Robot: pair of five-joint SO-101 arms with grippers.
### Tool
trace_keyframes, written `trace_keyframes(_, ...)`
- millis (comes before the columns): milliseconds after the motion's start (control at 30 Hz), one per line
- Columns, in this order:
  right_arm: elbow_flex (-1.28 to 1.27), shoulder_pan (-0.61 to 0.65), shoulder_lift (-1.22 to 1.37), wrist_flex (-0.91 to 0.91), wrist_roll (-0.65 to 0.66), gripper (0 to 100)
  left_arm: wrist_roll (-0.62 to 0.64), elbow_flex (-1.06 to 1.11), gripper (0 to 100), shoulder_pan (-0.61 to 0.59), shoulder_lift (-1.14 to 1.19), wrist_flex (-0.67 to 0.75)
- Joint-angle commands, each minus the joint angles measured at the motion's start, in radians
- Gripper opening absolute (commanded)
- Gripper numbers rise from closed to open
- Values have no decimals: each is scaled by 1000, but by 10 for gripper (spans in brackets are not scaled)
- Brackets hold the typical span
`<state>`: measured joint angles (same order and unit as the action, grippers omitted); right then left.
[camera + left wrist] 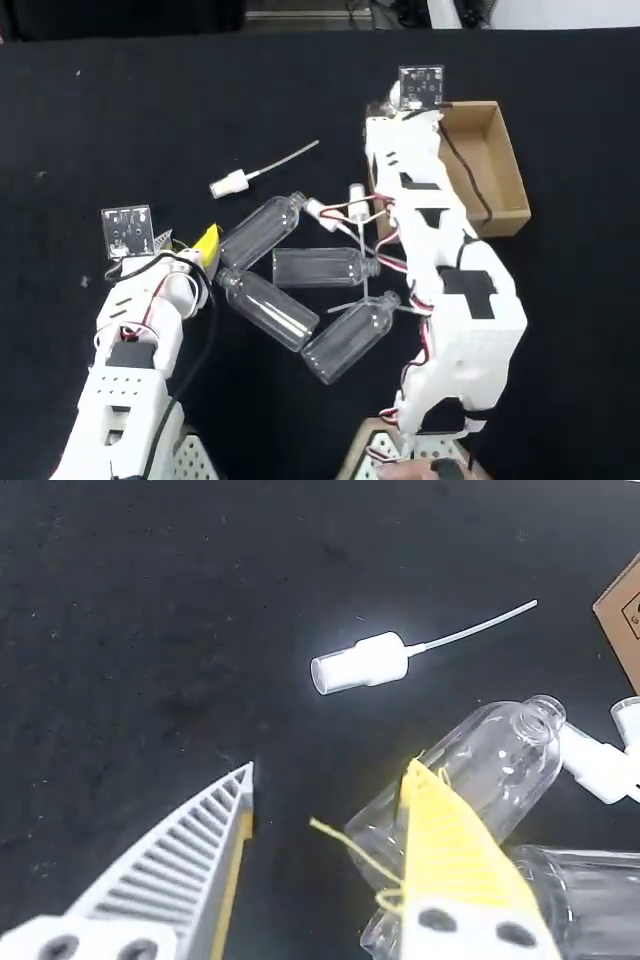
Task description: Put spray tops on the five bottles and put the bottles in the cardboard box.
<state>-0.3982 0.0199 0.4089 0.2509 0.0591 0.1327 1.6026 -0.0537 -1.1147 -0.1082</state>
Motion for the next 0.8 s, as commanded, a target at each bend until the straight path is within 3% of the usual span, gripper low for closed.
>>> trace_keyframes(0, 24, 35, -13, -15, 0, 241, -6, -7, 227, 1, -8, 15)
trace_keyframes(100, 31, 38, -13, -57, 2, 276, -6, 4, 227, 1, -15, 21)
trace_keyframes(767, -2, 37, -71, -84, -2, 276, -6, 4, 227, 1, -17, 21)
